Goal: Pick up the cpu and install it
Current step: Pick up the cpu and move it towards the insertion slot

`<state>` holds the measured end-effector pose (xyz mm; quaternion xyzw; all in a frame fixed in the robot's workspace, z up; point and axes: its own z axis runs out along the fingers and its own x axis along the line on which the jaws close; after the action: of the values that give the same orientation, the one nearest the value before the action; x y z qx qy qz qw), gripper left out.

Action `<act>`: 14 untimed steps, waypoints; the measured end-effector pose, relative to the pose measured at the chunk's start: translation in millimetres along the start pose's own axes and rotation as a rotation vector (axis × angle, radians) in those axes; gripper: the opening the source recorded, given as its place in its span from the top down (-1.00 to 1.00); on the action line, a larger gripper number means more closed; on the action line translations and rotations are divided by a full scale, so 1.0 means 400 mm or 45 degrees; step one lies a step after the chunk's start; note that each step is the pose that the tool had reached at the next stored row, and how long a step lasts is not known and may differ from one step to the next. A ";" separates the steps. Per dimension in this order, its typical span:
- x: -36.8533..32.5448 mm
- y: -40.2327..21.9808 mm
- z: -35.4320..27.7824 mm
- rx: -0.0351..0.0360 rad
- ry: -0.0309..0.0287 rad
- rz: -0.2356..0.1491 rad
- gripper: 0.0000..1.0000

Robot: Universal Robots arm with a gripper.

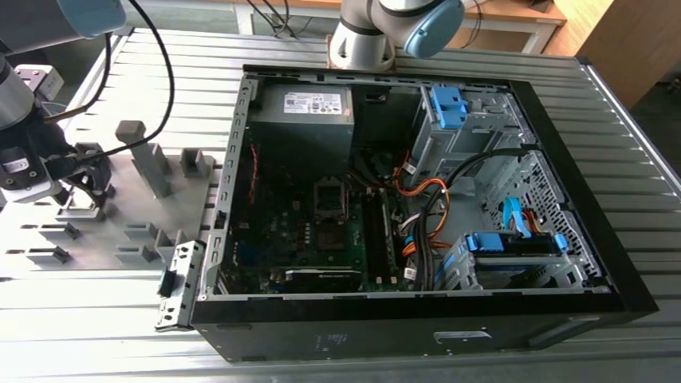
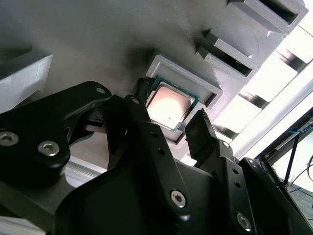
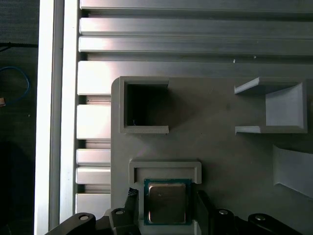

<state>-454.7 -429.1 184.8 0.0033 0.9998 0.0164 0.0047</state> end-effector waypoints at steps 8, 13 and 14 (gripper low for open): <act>0.000 0.000 0.000 0.0001 0.0001 0.000 0.06; 0.000 0.000 0.000 0.0000 0.0000 0.000 0.06; 0.000 0.000 0.000 0.0000 0.0000 0.000 0.06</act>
<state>-454.7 -429.1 184.9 0.0033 0.9998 0.0165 0.0047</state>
